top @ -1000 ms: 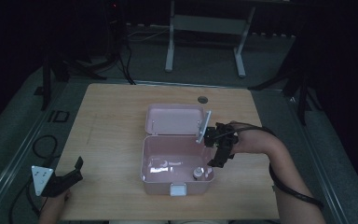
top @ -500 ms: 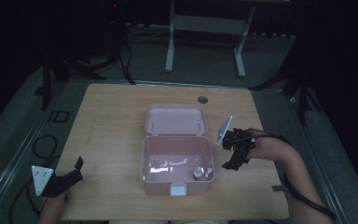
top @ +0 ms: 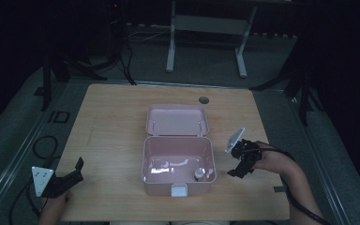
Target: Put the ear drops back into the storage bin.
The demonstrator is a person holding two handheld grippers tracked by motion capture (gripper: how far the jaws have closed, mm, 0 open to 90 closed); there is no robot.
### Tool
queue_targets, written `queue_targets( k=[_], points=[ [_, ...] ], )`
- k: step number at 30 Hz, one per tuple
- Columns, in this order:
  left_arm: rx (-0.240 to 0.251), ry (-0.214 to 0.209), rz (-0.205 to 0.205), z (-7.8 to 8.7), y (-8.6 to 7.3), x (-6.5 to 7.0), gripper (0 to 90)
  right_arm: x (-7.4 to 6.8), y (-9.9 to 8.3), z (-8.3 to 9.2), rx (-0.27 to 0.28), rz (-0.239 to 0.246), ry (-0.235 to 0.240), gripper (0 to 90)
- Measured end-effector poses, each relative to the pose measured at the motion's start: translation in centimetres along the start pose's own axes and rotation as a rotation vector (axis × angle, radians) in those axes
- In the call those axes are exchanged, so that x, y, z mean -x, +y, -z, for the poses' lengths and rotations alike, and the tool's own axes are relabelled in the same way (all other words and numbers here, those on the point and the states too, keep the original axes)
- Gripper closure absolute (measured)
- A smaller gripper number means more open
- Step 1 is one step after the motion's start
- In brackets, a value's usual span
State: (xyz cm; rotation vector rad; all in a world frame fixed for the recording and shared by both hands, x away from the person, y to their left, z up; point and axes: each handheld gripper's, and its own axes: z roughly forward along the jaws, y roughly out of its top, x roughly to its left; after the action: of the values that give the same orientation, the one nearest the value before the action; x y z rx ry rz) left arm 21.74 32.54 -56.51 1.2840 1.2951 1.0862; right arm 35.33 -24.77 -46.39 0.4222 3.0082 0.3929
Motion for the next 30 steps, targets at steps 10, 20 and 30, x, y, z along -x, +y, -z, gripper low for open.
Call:
queue_targets(
  k=[10,20,30],
  points=[
    [0.000,0.001,0.000,0.0,0.0,0.0,0.4,-0.1,-3.7,-1.9,0.052,-0.091,-0.054,15.0],
    [0.000,-0.001,0.003,0.0,0.0,0.0,0.4,-0.8,-6.1,-2.7,0.138,-0.166,-0.134,15.0],
    [0.000,0.001,0.003,0.0,0.0,0.0,0.4,-0.6,-7.9,-3.0,0.257,-0.323,-0.269,14.9]
  ],
)
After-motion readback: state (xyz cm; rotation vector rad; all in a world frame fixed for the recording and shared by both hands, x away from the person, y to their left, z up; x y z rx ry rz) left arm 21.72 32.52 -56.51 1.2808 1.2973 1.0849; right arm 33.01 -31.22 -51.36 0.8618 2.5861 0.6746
